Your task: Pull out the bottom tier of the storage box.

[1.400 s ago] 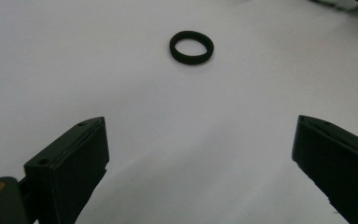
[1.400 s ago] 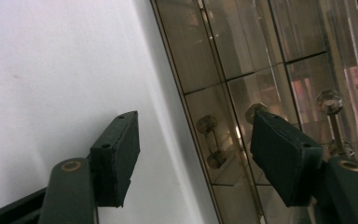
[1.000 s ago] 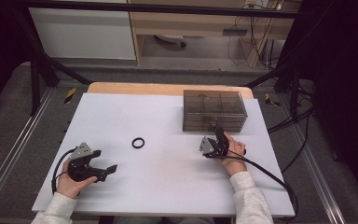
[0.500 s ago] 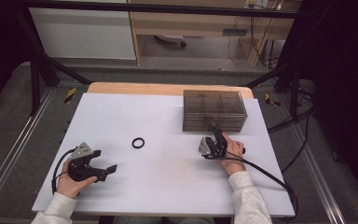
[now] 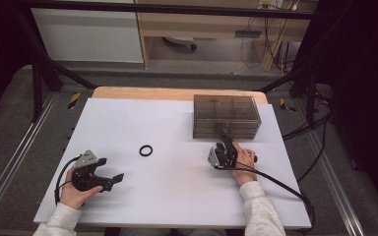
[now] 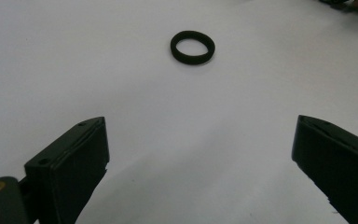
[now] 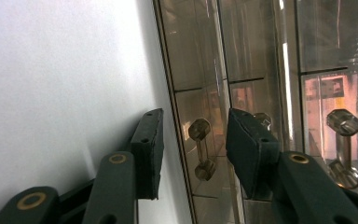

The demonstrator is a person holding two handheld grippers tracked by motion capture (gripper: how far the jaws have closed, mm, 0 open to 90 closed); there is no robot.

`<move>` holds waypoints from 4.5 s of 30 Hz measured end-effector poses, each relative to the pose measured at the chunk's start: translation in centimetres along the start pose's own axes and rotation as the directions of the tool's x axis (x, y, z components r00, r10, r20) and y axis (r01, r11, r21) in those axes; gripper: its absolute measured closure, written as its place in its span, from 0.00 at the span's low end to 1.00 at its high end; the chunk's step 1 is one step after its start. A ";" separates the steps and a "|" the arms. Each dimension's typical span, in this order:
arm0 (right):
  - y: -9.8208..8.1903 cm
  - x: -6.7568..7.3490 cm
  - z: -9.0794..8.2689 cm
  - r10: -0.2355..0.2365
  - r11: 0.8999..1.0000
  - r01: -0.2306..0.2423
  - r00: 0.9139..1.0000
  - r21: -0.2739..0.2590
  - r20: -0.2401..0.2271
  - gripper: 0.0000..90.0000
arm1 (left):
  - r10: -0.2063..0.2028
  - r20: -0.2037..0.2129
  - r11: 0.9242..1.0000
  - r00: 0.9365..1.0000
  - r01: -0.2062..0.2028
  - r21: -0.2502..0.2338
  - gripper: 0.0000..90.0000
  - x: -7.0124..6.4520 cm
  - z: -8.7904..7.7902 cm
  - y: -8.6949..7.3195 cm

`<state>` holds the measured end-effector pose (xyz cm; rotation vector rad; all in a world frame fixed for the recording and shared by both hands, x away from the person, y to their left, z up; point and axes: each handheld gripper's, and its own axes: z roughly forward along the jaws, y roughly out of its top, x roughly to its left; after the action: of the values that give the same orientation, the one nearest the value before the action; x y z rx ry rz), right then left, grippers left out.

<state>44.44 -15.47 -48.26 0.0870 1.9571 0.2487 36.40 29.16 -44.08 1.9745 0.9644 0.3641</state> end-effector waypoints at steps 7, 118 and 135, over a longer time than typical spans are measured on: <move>0.0 0.2 0.3 -0.010 1.000 0.010 1.000 0.006 0.014 0.68 | -0.001 -0.001 1.000 1.000 0.001 0.001 0.04 0.0 0.0 0.0; -0.3 0.3 0.4 -0.106 0.994 0.105 0.992 0.031 0.062 0.76 | 0.002 -0.003 1.000 1.000 -0.002 0.001 0.04 -0.1 0.1 0.0; -0.1 0.3 0.0 -0.126 0.992 0.124 0.991 0.035 0.047 0.76 | 0.003 -0.003 1.000 1.000 -0.003 0.001 0.05 -0.1 0.1 0.0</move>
<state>44.33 -15.51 -48.56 -0.0085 1.9094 0.1312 36.38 29.06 -44.12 1.9772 0.9639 0.3679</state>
